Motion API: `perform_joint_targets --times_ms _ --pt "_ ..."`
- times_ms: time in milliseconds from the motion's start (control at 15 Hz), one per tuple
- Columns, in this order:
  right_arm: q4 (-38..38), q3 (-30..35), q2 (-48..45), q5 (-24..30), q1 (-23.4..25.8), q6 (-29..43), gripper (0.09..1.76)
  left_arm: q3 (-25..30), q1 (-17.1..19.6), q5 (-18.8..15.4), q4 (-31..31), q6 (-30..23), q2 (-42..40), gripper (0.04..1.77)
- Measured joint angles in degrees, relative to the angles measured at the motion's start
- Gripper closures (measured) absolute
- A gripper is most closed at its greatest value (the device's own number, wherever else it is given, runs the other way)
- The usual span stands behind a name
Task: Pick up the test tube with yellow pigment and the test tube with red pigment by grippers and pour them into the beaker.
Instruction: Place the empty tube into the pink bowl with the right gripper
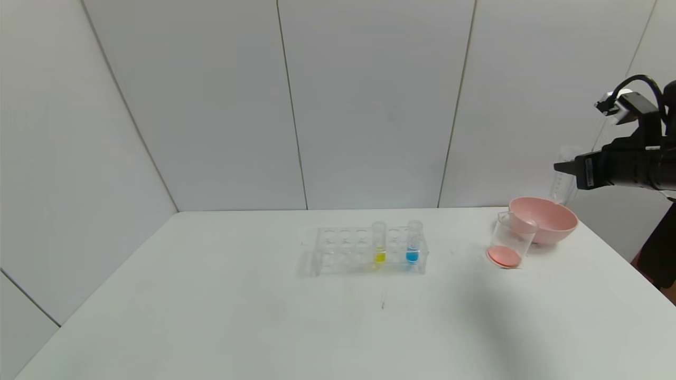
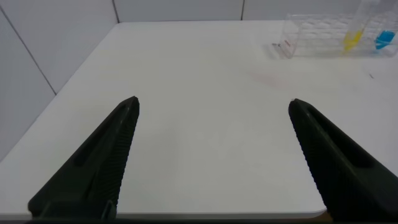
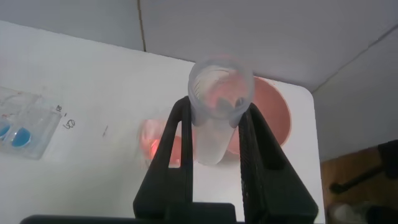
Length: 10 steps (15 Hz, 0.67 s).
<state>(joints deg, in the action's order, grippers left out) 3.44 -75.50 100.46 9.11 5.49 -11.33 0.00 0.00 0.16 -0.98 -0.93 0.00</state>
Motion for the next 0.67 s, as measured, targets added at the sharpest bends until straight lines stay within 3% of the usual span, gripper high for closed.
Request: perform_joint_targets --times_ms 133,333,667 --pt "1.4 0.0 0.6 -0.4 1.6 3.4 1.35 0.0 0.0 0.0 0.0 0.0 0.0 0.09" --pt "11.6 0.2 3.2 -0.1 3.2 7.9 1.35 0.0 0.0 0.0 0.0 0.0 0.0 0.09" --pt "18.2 0.1 11.1 -0.7 5.7 8.5 1.35 0.0 0.0 0.0 0.0 0.0 0.0 0.09"
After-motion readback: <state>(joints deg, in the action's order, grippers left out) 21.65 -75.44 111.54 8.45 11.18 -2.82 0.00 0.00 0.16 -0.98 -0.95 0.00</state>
